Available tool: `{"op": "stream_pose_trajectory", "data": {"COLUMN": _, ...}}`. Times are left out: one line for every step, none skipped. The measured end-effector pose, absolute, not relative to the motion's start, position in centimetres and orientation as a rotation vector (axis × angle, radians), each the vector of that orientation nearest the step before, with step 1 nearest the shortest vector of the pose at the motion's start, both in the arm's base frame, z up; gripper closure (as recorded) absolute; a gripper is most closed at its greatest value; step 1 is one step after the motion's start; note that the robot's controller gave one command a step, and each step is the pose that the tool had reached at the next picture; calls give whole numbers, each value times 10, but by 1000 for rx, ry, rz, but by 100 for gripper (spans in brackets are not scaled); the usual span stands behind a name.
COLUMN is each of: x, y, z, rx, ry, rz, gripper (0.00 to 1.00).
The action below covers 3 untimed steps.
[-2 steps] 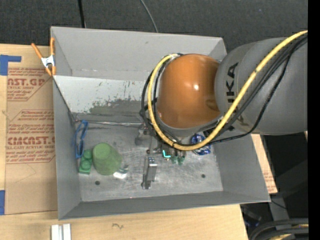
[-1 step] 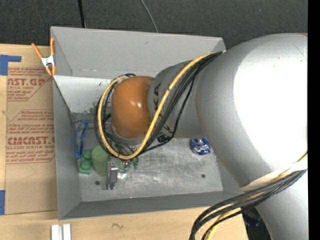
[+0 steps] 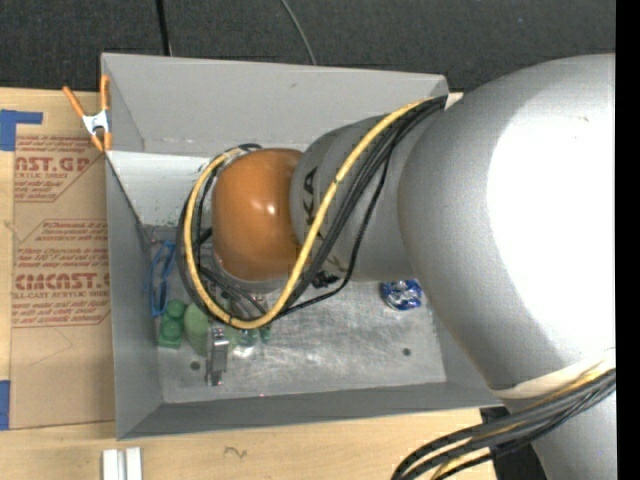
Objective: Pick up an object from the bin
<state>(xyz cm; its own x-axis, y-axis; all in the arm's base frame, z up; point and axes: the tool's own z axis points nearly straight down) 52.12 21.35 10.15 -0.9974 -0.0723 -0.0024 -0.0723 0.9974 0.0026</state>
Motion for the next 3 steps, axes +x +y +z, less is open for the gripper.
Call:
{"op": "stream_pose_trajectory", "data": {"x": 509, "y": 217, "z": 103, "rx": 278, "ry": 3129, "rz": 2, "gripper": 0}}
{"op": "stream_pose_trajectory", "data": {"x": 503, "y": 222, "z": 73, "rx": 568, "ry": 3089, "rz": 7, "gripper": 0}}
{"op": "stream_pose_trajectory", "data": {"x": 497, "y": 242, "z": 73, "rx": 715, "ry": 3049, "rz": 10, "gripper": 0}}
